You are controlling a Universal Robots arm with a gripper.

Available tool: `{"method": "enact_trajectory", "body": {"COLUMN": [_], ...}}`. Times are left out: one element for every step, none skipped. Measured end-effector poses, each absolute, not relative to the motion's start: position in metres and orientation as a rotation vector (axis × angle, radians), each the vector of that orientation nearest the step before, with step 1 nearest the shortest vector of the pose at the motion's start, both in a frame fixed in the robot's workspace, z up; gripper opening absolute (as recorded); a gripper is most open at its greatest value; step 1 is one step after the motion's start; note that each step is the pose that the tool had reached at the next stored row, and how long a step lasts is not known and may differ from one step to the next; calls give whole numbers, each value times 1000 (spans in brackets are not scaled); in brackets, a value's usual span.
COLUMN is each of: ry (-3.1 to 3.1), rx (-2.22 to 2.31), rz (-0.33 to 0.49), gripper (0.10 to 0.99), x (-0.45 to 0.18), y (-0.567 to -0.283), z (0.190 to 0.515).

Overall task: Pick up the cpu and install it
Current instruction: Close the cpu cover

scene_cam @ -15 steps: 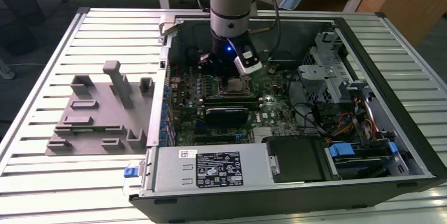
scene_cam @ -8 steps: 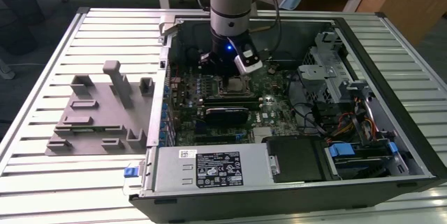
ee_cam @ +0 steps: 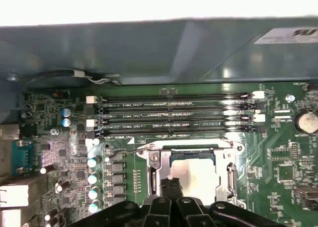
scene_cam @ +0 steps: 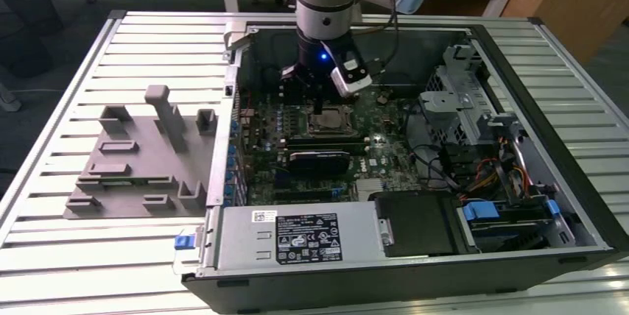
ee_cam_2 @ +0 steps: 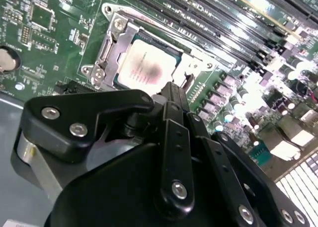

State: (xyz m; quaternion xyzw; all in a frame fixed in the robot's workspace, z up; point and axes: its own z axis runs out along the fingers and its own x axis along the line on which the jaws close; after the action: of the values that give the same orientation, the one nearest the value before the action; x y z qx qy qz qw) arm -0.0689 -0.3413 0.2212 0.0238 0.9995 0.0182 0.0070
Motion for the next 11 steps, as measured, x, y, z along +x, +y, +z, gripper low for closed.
{"method": "enact_trajectory", "body": {"ry": [3126,3126,3126,3126,3126,3126,3126,3126,3126,3126,3126], "rx": [74,74,74,74,74,74,75,74,74,74,75], "rz": [58,58,58,57,57,57,57,57,57,57,57], "gripper": [106,106,106,106,106,106,106,106,106,106,106], "x": [-69,-69,-69,-69,-68,-65,-62,-59,-56,-52,-49], "y": [-341,-341,-341,-341,-341,-341,-341,-341,-341,-341,-341], "z": [221,221,221,221,222,221,221,222,221,221,221]}}
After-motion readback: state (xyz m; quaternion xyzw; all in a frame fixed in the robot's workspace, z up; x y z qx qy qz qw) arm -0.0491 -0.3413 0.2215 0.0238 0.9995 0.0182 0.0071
